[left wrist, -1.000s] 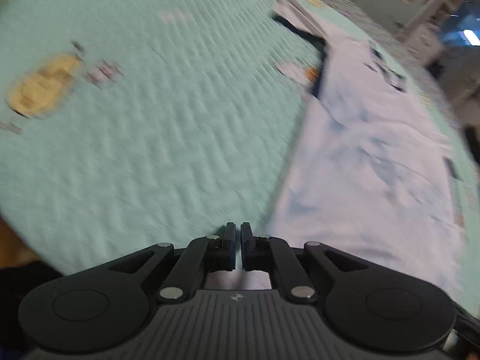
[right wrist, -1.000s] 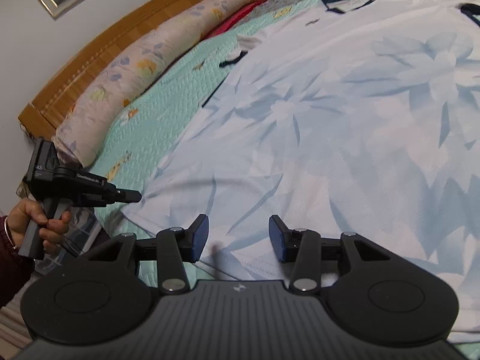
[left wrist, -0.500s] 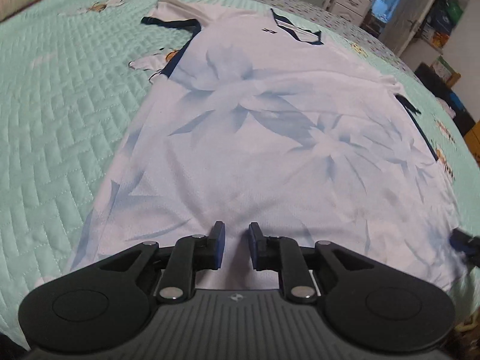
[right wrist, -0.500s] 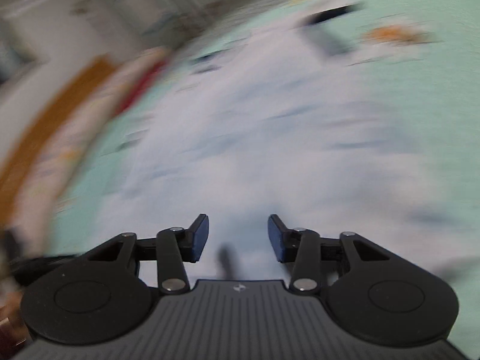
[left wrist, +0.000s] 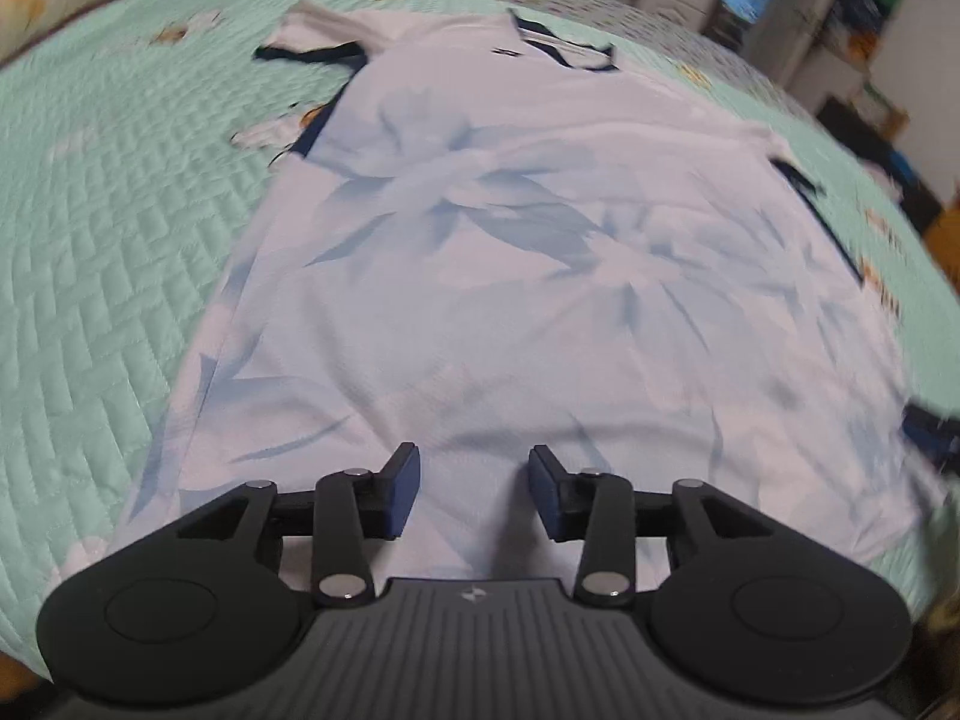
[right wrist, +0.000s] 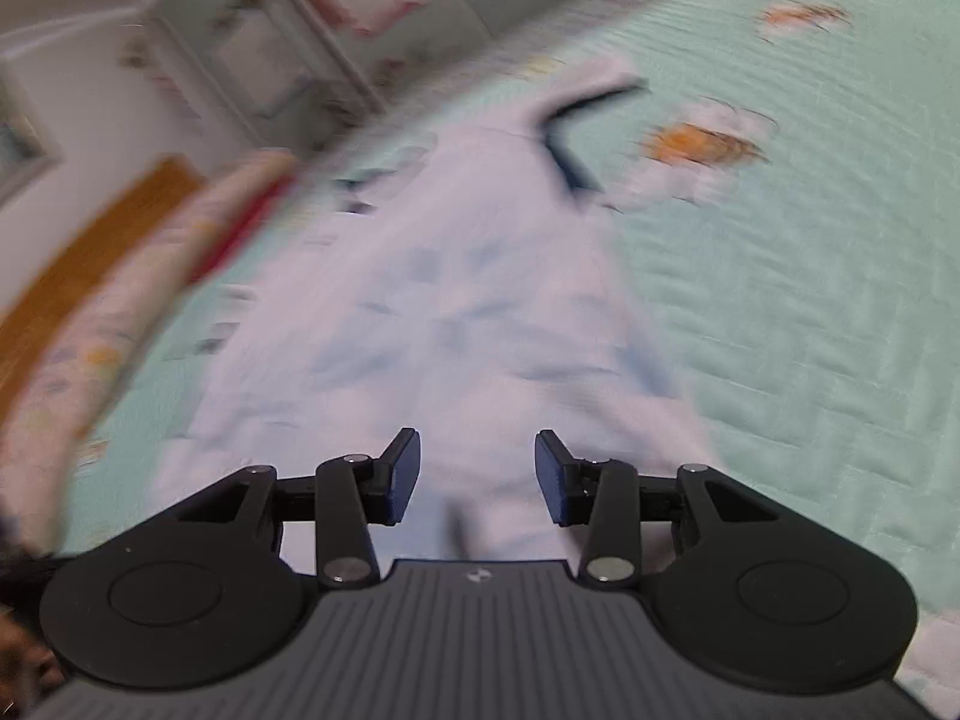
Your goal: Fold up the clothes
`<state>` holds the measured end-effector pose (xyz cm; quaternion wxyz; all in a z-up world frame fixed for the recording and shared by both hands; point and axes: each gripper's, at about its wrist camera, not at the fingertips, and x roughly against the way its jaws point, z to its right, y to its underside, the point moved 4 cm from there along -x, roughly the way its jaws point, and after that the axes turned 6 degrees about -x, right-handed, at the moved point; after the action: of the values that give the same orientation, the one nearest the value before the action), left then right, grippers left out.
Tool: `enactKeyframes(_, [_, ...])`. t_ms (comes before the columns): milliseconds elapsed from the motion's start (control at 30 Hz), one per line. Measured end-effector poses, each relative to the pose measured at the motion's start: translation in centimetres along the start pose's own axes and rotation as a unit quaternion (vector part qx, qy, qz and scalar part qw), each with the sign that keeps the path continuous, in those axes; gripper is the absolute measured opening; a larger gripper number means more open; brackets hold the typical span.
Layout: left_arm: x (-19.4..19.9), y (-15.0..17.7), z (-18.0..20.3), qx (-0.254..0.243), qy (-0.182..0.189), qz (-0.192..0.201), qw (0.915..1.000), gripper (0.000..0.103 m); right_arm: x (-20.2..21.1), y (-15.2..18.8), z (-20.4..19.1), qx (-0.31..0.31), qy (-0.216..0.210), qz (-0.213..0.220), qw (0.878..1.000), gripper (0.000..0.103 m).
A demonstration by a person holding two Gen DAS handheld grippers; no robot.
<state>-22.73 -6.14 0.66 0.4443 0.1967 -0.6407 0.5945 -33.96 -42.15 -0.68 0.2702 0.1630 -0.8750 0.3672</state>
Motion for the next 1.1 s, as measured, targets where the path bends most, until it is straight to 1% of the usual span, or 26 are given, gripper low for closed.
enactKeyframes(33, [0.2, 0.0, 0.3, -0.005, -0.001, 0.003, 1.0000, 0.043, 0.4, -0.2, 0.6, -0.012, 0.006, 0.005, 1.000, 0.033])
enactKeyframes(100, [0.7, -0.1, 1.0, -0.013, -0.001, 0.011, 0.9999, 0.043, 2.1, -0.8, 1.5, -0.027, 0.016, 0.024, 0.999, 0.033])
enactKeyframes(133, [1.0, -0.1, 1.3, -0.017, -0.002, 0.015, 0.9997, 0.043, 3.1, -1.1, 1.7, -0.026, 0.023, 0.039, 0.999, 0.036])
enactKeyframes(167, [1.2, -0.2, 1.6, -0.022, -0.002, 0.019, 0.9996, 0.043, 4.1, -1.3, 2.1, -0.028, 0.026, 0.048, 0.998, 0.041])
enactKeyframes(200, [1.5, -0.3, 2.9, -0.039, 0.010, 0.028, 0.9988, 0.043, 4.9, -1.5, 2.9, -0.040, 0.025, 0.049, 0.998, 0.042])
enactKeyframes(267, [2.0, -0.6, 5.5, -0.075, 0.036, 0.046, 0.9955, 0.043, 6.1, -1.5, 4.7, -0.079, 0.007, 0.033, 0.996, 0.042])
enactKeyframes(300, [2.2, -0.8, 6.8, -0.093, 0.049, 0.056, 0.9929, 0.043, 6.3, -1.2, 5.3, -0.096, -0.003, 0.017, 0.995, 0.042])
enactKeyframes(333, [2.2, -0.9, 8.6, -0.115, 0.070, 0.059, 0.9891, 0.043, 6.3, -0.9, 6.0, -0.110, -0.009, 0.002, 0.994, 0.042])
enactKeyframes(400, [1.8, -1.1, 12.0, -0.158, 0.107, 0.061, 0.9796, 0.043, 6.3, -0.2, 6.6, -0.130, -0.022, -0.015, 0.991, 0.042])
enactKeyframes(500, [0.4, -1.4, 16.3, -0.201, 0.132, 0.057, 0.9689, 0.043, 5.9, 0.2, 6.4, -0.131, -0.038, -0.028, 0.990, 0.042])
enactKeyframes(533, [-0.2, -1.6, 17.4, -0.208, 0.140, 0.056, 0.9665, 0.043, 5.7, 0.3, 6.3, -0.130, -0.043, -0.032, 0.990, 0.042])
enactKeyframes(600, [-1.4, -1.6, 19.2, -0.212, 0.146, 0.049, 0.9652, 0.043, 5.3, 0.6, 6.0, -0.125, -0.055, -0.041, 0.990, 0.042])
enactKeyframes(633, [-2.0, -1.6, 20.0, -0.214, 0.148, 0.046, 0.9645, 0.043, 5.1, 0.7, 5.9, -0.119, -0.058, -0.045, 0.990, 0.040])
enactKeyframes(700, [-3.2, -1.7, 21.0, -0.202, 0.158, 0.036, 0.9658, 0.043, 4.9, 0.8, 5.8, -0.106, -0.053, -0.050, 0.992, 0.032])
enactKeyframes(733, [-3.7, -1.7, 21.4, -0.194, 0.163, 0.030, 0.9669, 0.043, 4.8, 0.7, 5.6, -0.095, -0.046, -0.052, 0.993, 0.024])
enactKeyframes(767, [-3.9, -1.6, 21.8, -0.191, 0.169, 0.027, 0.9666, 0.043, 4.8, 0.7, 5.5, -0.081, -0.033, -0.052, 0.995, 0.004])
enactKeyframes(800, [-4.1, -1.5, 22.2, -0.188, 0.175, 0.023, 0.9662, 0.043, 5.0, 0.7, 5.7, -0.078, -0.024, -0.050, 0.995, 0.000])
enactKeyframes(900, [-4.0, -1.1, 23.2, -0.199, 0.183, 0.020, 0.9626, 0.044, 5.6, 0.9, 6.7, -0.094, -0.018, -0.048, 0.994, 0.000])
enactKeyframes(1000, [-3.6, -0.6, 23.7, -0.205, 0.204, 0.016, 0.9572, 0.045, 6.1, 1.2, 7.3, -0.120, -0.028, -0.051, 0.991, 0.000])
enactKeyframes(1100, [-3.6, -0.5, 23.6, -0.207, 0.211, 0.017, 0.9553, 0.046, 6.2, 1.2, 7.6, -0.128, -0.031, -0.055, 0.990, 0.000])
